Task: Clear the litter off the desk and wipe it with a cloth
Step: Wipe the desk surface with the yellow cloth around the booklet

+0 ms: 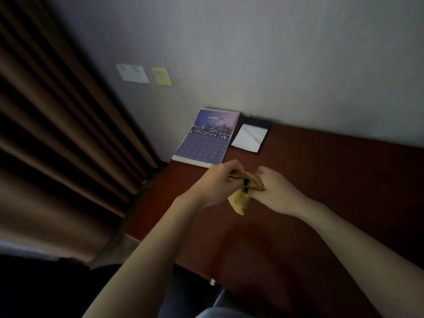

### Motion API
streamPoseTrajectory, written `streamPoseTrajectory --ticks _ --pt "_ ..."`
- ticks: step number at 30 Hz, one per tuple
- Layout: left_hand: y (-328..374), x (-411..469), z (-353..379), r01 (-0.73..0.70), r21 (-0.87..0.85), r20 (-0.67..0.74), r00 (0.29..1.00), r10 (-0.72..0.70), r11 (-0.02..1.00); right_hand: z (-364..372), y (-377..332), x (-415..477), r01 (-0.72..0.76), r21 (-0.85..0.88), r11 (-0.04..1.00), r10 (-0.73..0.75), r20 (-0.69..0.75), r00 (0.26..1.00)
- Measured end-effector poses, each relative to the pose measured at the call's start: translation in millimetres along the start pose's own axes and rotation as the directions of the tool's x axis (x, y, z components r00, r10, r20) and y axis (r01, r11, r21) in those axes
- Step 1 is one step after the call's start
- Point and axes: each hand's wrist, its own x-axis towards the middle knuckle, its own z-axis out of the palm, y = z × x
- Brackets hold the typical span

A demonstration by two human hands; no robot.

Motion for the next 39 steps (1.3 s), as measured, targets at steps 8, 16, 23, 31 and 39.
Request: streamPoseTrajectory --ticks 8,16,23,31,39 --pt "-31 61 -5 -0.048 -0.218 0.03 0.998 0.056 0.975 1 7 40 -0.122 -0.083 0.989 0.1 -0.23 0.968" --pt "-130 92 6 0.387 -0.281 -0.007 0.914 -0.405 0.878 22 29 92 -0.337 -0.022 0.941 0.337 0.124 0.933" --pt "-197 123 -15 0.77 -0.368 -0.238 0.464 -0.853 0.521 61 35 165 -0.619 0.301 0.725 0.516 0.358 0.778" --pt "-246 155 -42 0.875 -0.275 -0.185 0.359 -0.915 0.399 81 43 234 -0.746 0.485 0.456 0.728 0.279 0.627" --pt "-262 159 -50 0.84 -0.367 -0.225 0.338 -0.914 0.401 90 39 253 -0.773 0.538 0.336 0.726 0.374 0.577"
